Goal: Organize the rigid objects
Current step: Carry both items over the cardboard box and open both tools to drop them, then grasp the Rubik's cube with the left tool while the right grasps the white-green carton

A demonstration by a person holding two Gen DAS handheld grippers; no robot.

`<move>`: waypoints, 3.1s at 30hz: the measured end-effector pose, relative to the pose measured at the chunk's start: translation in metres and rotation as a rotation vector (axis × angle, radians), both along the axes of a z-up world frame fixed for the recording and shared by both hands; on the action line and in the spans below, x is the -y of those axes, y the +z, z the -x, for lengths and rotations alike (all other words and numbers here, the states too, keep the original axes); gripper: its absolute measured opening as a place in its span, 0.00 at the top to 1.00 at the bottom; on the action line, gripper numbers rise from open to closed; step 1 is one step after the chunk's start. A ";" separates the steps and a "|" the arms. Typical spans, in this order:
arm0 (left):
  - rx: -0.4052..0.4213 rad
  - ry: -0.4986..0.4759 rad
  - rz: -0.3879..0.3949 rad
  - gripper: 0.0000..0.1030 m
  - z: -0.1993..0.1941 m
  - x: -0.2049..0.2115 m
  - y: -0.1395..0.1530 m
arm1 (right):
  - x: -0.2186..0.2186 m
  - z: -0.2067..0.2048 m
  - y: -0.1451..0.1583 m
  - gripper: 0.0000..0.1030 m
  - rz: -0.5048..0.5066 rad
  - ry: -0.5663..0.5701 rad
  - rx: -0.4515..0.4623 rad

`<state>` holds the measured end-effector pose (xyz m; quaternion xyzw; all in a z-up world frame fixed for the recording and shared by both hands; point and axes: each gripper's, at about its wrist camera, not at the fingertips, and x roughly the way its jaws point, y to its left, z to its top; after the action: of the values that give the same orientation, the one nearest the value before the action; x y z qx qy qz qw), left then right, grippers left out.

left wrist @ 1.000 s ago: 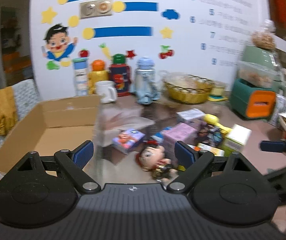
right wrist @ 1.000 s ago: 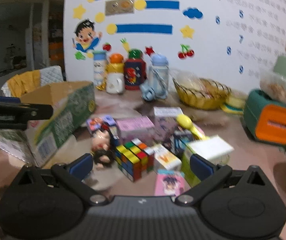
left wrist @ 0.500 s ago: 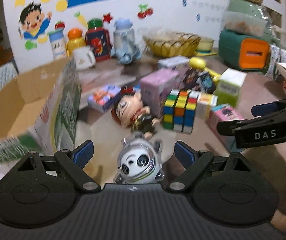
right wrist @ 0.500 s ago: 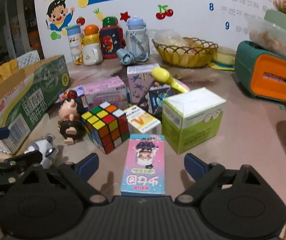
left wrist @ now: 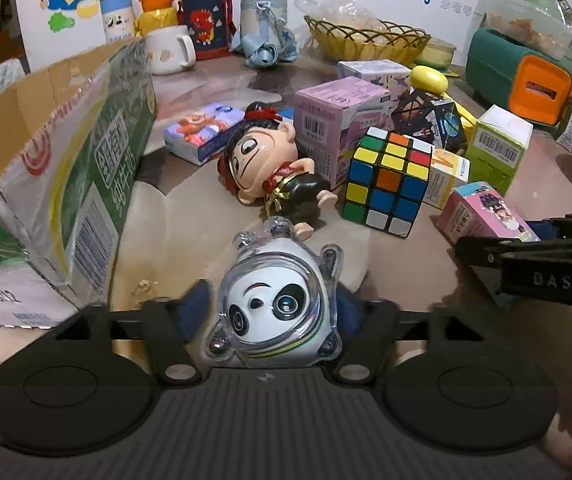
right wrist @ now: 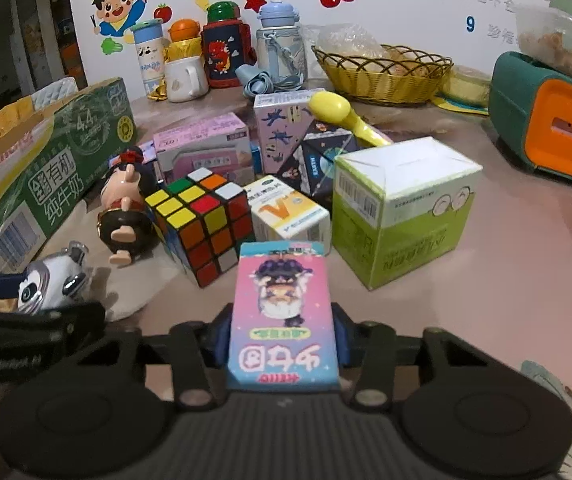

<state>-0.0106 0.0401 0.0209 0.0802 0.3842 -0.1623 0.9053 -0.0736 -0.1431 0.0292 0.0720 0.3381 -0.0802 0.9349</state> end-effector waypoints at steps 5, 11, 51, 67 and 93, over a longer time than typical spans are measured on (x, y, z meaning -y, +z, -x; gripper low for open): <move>0.016 0.003 0.021 0.34 0.001 0.000 0.003 | 0.000 0.002 0.001 0.57 0.008 0.029 0.000; 0.040 -0.025 0.046 0.34 0.008 -0.001 0.021 | -0.004 0.006 0.007 0.57 0.009 0.061 0.016; 0.207 0.465 -0.007 0.34 -0.050 -0.134 0.104 | -0.159 -0.093 0.097 0.57 -0.149 0.467 0.243; 0.254 0.507 -0.003 0.05 -0.052 -0.140 0.112 | -0.182 -0.097 0.092 0.35 -0.026 0.538 0.226; 0.274 0.300 -0.016 0.03 -0.033 -0.062 0.119 | -0.092 -0.019 0.101 0.16 0.076 0.305 0.260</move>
<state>0.0221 0.1023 0.1400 0.0503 0.2664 -0.0100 0.9625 -0.0542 -0.0509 0.1301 -0.0056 0.2185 0.0597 0.9740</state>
